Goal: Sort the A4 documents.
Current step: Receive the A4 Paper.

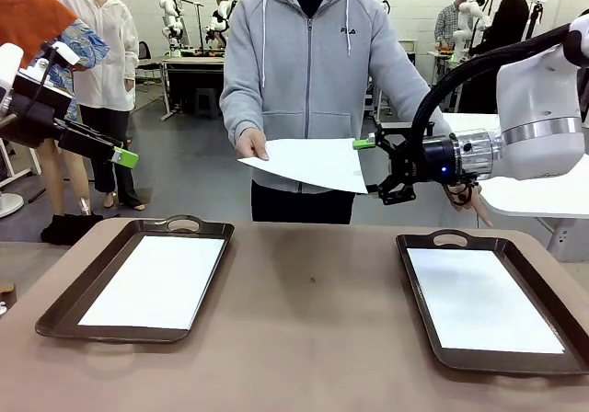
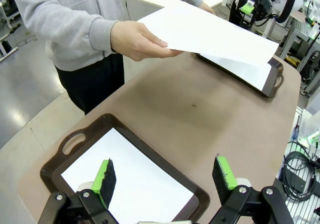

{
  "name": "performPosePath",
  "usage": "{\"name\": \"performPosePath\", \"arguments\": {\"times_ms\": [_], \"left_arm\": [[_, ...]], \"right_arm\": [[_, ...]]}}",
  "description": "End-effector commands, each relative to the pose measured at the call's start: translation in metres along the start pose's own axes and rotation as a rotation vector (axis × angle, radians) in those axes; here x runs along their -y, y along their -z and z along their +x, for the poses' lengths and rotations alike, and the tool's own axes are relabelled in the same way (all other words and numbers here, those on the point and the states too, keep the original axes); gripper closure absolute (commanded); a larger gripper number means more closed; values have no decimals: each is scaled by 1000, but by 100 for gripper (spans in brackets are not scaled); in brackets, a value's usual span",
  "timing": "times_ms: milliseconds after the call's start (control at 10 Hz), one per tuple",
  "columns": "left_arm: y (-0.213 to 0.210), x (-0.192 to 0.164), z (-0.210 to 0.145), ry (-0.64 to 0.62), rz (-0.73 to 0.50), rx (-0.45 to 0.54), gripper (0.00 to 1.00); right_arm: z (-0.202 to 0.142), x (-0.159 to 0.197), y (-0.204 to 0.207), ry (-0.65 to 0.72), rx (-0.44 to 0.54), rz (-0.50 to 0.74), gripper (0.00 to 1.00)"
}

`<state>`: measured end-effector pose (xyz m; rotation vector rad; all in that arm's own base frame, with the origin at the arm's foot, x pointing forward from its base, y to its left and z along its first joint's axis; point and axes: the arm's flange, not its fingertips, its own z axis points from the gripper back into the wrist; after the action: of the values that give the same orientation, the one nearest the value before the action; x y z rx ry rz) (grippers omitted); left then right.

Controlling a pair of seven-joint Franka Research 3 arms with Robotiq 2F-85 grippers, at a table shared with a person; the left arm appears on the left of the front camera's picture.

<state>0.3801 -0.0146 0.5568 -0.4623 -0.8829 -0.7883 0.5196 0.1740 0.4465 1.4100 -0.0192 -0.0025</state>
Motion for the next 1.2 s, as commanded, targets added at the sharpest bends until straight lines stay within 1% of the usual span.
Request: {"name": "performPosePath", "arguments": {"times_ms": [0, 300, 500, 600, 900, 1000, 1100], "left_arm": [[0, 0, -1, 1, -7, 11, 0], [0, 0, -1, 1, -7, 11, 0], [0, 0, -1, 1, -7, 11, 0], [0, 0, -1, 1, -7, 11, 0], [0, 0, -1, 1, -7, 11, 0], [0, 0, -1, 1, -7, 11, 0], [0, 0, -1, 1, -7, 11, 0]], "right_arm": [[12, -4, 16, 31, 24, 33, 0], [25, -4, 27, 54, 21, 50, 0], [26, -4, 30, 71, 10, 72, 0], [24, -4, 29, 66, 6, 77, 3], [25, -3, 29, 66, 2, 91, 28], [25, -3, 28, 68, 2, 99, 39], [25, -4, 27, 70, 2, 106, 47]]}}
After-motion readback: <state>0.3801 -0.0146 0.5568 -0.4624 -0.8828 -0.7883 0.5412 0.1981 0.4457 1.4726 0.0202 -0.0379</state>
